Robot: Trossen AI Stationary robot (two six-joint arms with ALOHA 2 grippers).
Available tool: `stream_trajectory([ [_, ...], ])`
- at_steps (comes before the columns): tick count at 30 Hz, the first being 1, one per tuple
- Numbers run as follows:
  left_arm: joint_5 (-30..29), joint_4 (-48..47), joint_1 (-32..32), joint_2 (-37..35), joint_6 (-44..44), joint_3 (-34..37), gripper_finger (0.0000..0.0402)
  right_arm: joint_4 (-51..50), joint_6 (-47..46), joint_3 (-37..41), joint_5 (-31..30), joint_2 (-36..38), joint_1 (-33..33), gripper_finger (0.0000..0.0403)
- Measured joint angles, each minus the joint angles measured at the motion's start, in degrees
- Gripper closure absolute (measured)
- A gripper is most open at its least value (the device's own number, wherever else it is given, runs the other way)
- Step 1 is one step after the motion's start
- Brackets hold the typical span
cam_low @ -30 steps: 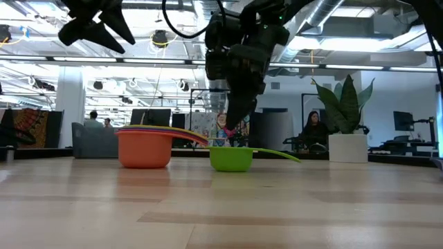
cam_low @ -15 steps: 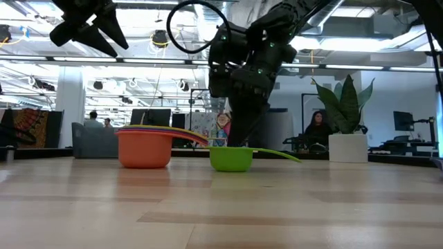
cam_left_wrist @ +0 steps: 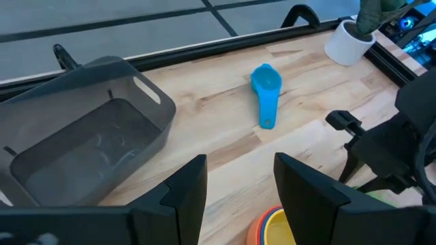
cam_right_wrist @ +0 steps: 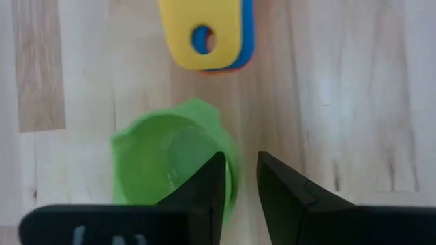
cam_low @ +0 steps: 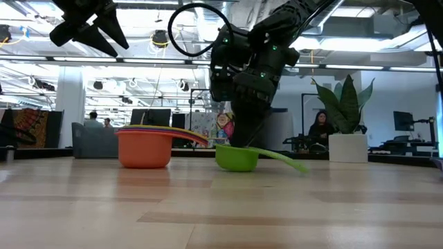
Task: Nest measuring cups in basket
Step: Stack the green measuring cup on top of the yellow measuring cup
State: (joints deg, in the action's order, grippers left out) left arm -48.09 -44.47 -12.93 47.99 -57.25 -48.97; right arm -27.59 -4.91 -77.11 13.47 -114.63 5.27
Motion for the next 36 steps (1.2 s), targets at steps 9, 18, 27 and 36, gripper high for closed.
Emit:
stream_trajectory([
  [9,-1.3,0.1,0.0,0.0,0.0,0.0,0.0242,-0.3,-0.1,0.0,-0.2,0.0,0.7,0.0373],
  [18,-2.3,0.5,0.0,0.0,0.0,0.0,0.0242,-2.3,0.7,0.0,0.1,0.0,1.2,0.0381],
  [27,-1.8,2.4,0.1,0.0,0.0,0.0,0.0242,-7.2,2.6,0.0,-0.2,5.8,0.5,0.0396],
  [36,1.2,4.3,0.1,0.0,1.5,0.0,0.0242,-6.9,9.6,-2.0,-4.3,12.3,0.4,0.0397],
])
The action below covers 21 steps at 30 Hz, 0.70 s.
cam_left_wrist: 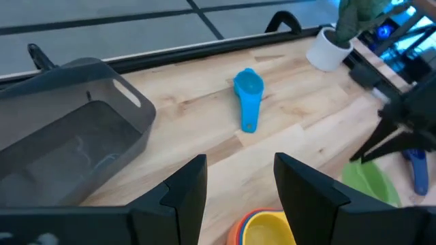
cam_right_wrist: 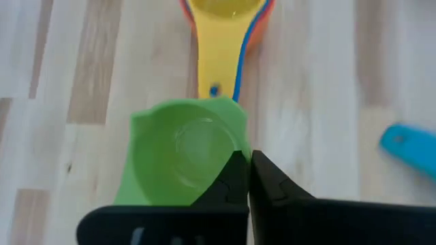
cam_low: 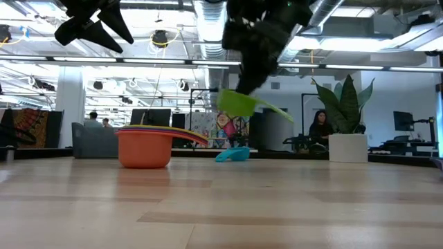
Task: Nest measuring cups in basket
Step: Stack the green measuring cup on top of the yellow measuring cup
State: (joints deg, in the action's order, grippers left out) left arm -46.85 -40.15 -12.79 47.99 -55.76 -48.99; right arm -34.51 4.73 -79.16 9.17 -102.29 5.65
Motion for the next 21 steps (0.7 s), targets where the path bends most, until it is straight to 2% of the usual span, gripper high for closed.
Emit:
stream_trajectory([
  [6,0.6,0.1,0.0,-0.8,-0.1,0.0,0.0242,3.7,4.8,-5.0,-0.5,-0.1,0.0,0.0398],
  [13,1.4,0.0,0.0,-4.0,-0.3,0.0,0.0242,7.6,6.1,-6.8,-0.6,-0.1,1.5,0.0398],
  [21,-0.9,0.0,0.0,-6.1,-0.4,0.0,0.0242,11.8,7.8,-6.9,-0.3,-0.2,2.6,0.0398],
])
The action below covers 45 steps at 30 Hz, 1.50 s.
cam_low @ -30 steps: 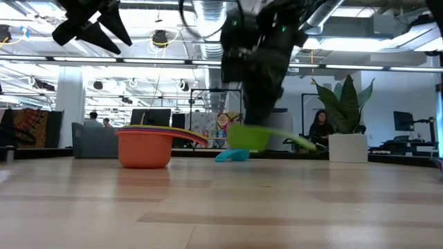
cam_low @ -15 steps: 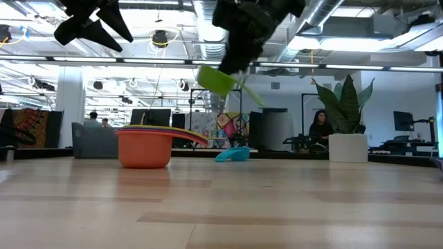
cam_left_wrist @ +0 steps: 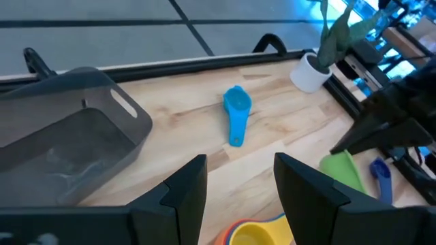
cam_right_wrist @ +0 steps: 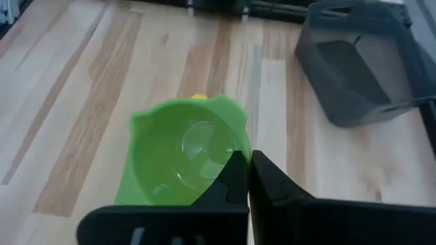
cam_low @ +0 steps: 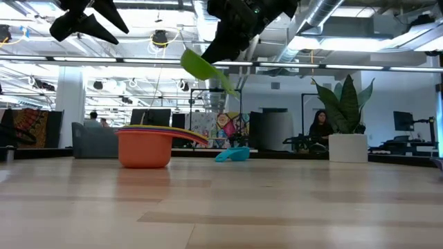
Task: Nest measuring cups in basket
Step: Stack the green measuring cup on top of the yellow measuring cup
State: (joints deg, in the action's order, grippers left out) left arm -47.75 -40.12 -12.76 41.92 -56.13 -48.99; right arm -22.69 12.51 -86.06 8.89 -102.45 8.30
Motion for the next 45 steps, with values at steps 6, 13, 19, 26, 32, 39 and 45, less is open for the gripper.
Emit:
stream_trajectory([
  [6,-1.5,0.0,0.0,0.0,0.4,0.0,0.0242,2.2,-0.1,0.0,0.1,0.0,1.0,0.0398],
  [13,-2.1,0.0,1.0,0.0,0.4,0.0,0.0242,2.9,-0.4,-3.5,1.9,0.0,2.2,0.0398],
  [19,-1.5,0.1,2.2,0.0,0.4,0.0,0.0242,2.8,-0.4,-5.7,3.5,0.0,4.0,0.0398],
  [26,-1.4,0.2,2.8,0.0,0.4,0.0,0.0242,-2.1,-0.1,-12.1,5.1,-6.0,4.4,0.0398],
  [32,-0.3,0.7,2.8,0.1,0.0,0.0,0.0242,-5.9,0.0,-21.2,7.8,-13.5,3.5,0.0398],
  [39,0.9,0.6,2.8,0.1,-0.1,0.0,0.0242,-8.3,2.2,-26.4,10.2,-18.8,2.8,0.0398],
  [45,0.7,0.5,2.8,0.1,0.8,0.0,0.0242,-9.7,4.6,-27.2,11.9,-20.9,1.5,0.0398],
])
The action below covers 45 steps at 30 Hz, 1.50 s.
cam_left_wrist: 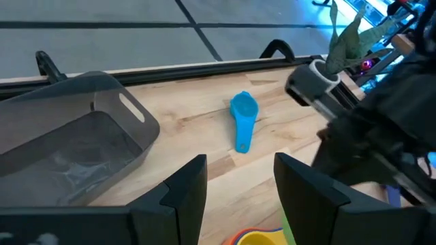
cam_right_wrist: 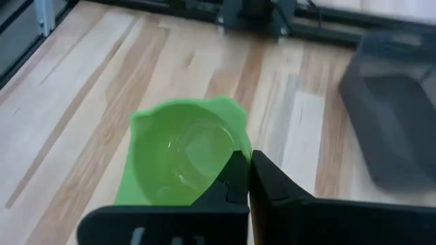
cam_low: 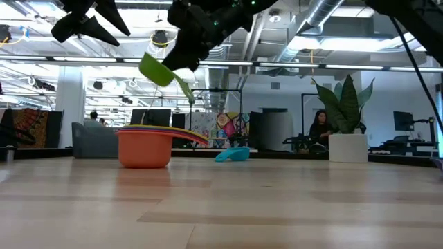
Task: Nest measuring cups in basket
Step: Stack the green measuring cup on top of the yellow measuring cup
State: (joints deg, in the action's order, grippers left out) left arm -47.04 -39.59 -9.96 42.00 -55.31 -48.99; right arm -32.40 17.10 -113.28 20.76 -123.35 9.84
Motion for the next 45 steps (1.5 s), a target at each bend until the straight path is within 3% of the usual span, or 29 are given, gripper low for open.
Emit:
stream_trajectory([
  [12,-1.2,-1.0,0.0,0.0,-0.3,0.0,0.0242,-1.6,4.6,0.2,-0.3,-5.7,-3.1,0.0398],
  [33,-0.6,-0.9,0.0,3.0,-1.5,0.0,0.0242,-1.9,5.9,0.2,-1.8,-6.4,-2.9,0.0397],
  [45,-0.2,-0.4,0.0,3.4,-2.0,0.0,0.0242,-1.9,5.6,0.2,-2.3,-6.3,-2.9,0.0363],
])
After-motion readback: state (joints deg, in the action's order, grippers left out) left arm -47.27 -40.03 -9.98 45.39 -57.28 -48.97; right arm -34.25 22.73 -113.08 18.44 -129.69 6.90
